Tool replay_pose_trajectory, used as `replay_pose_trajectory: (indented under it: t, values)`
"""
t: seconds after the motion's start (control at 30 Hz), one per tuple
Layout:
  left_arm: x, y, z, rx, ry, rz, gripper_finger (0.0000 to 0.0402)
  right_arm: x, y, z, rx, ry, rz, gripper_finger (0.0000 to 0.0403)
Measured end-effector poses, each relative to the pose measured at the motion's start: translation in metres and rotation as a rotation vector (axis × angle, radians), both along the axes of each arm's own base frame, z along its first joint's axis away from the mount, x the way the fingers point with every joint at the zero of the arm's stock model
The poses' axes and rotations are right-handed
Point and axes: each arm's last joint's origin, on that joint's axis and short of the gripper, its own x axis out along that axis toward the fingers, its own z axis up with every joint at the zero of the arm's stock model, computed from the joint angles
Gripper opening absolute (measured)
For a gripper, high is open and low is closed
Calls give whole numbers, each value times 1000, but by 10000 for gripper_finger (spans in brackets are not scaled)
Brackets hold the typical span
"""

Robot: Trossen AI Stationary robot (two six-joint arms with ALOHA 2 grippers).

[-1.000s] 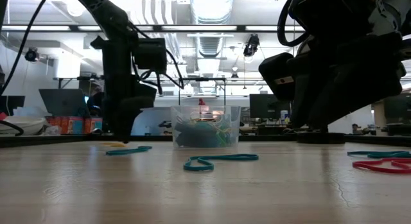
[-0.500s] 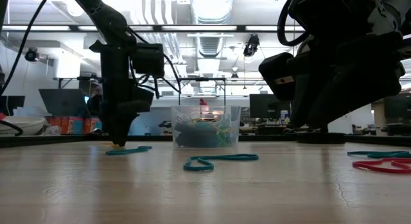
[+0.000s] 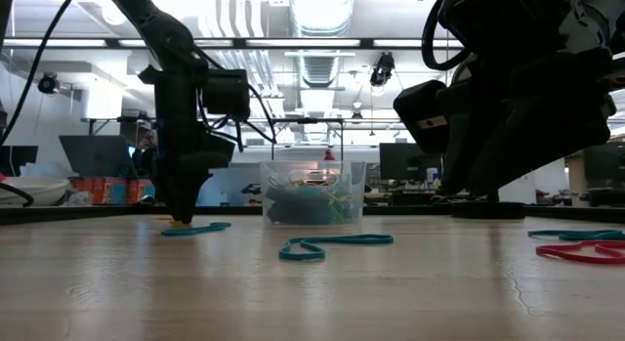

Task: Pick and place rubber bands into bin
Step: Put the yellow rubber band into the transparent bin

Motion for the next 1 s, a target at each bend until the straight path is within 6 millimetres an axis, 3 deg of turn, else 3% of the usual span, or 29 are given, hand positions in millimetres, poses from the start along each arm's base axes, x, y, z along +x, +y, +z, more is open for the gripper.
replay_pose_trajectory:
  t: [0.53, 0.87, 1.0]
  values:
    - [-1, 7, -19, -111, 28, -12, 113, 0, 0, 0, -2, 1, -1, 63]
    - [0, 7, -18, -134, 6, -21, 9, 0, 0, 0, -7, 4, -2, 63]
    - [0, 7, -18, -137, 4, -4, 5, 0, 0, -1, -7, 5, -2, 63]
